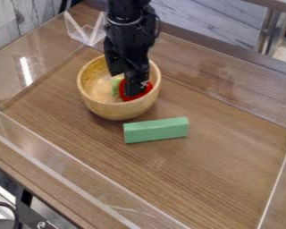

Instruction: Move the red fruit to the left

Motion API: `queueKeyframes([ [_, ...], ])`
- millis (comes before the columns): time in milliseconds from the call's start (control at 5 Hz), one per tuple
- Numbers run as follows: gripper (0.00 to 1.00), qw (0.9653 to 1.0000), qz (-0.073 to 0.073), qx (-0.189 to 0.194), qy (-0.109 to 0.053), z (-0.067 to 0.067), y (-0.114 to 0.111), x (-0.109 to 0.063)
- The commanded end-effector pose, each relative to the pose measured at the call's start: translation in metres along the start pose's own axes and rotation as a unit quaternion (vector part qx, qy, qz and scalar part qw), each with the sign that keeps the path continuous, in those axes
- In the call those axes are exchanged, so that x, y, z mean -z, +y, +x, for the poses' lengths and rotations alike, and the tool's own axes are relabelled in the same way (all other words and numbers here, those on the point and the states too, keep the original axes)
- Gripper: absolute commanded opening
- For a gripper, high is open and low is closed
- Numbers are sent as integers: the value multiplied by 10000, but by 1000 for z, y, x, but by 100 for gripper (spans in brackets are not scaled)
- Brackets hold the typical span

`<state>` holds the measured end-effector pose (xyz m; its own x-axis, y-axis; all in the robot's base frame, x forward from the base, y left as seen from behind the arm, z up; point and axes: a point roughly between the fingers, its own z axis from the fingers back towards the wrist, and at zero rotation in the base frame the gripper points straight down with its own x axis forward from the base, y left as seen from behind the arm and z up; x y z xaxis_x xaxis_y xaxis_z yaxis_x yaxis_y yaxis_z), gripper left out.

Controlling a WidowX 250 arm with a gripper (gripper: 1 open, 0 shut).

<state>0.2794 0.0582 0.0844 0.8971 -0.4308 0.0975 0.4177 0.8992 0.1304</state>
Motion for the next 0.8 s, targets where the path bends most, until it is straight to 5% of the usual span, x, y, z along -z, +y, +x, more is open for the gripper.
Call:
queueKeyframes([
  [0,100,9993,233,83,-281,9,16,-18],
  [600,100,9982,410,62,-434,2,5,-11],
])
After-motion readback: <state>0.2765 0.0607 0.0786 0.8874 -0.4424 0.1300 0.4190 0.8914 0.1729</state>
